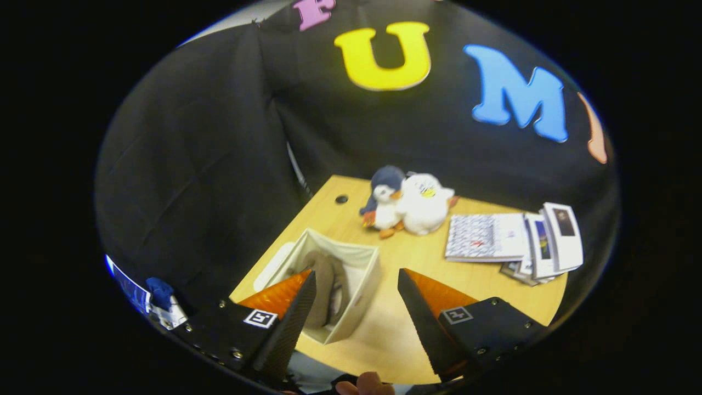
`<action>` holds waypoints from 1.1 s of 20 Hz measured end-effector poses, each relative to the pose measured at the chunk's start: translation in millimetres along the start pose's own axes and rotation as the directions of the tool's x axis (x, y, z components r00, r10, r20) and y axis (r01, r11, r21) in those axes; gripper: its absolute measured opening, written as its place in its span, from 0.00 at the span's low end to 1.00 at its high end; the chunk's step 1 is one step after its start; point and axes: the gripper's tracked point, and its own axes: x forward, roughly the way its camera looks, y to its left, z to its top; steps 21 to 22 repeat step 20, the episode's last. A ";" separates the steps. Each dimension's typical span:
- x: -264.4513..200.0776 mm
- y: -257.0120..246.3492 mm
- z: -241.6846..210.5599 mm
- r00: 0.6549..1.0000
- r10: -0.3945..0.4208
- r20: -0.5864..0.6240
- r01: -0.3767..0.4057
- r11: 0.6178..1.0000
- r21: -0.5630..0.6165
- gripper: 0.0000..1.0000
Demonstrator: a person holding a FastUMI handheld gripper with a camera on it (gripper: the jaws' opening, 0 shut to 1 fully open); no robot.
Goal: Open the storage box then place both shoes into the box .Put the left shoe in first, then the right shoe, with the right side of both shoes facing outward in a uniform manner.
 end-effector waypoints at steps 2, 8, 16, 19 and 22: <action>-45.7 -33.3 34.0 0.978 -0.085 0.192 0.079 0.996 0.036 0.93; -175.1 -110.3 75.1 0.826 -0.305 0.475 0.294 0.951 0.098 0.93; -260.0 -125.4 45.4 0.733 -0.431 0.526 0.385 0.901 0.201 0.93; -267.6 -108.5 35.5 0.734 -0.410 0.541 0.383 0.908 0.169 0.93; -267.1 -105.6 30.0 0.743 -0.402 0.534 0.381 0.911 0.156 0.93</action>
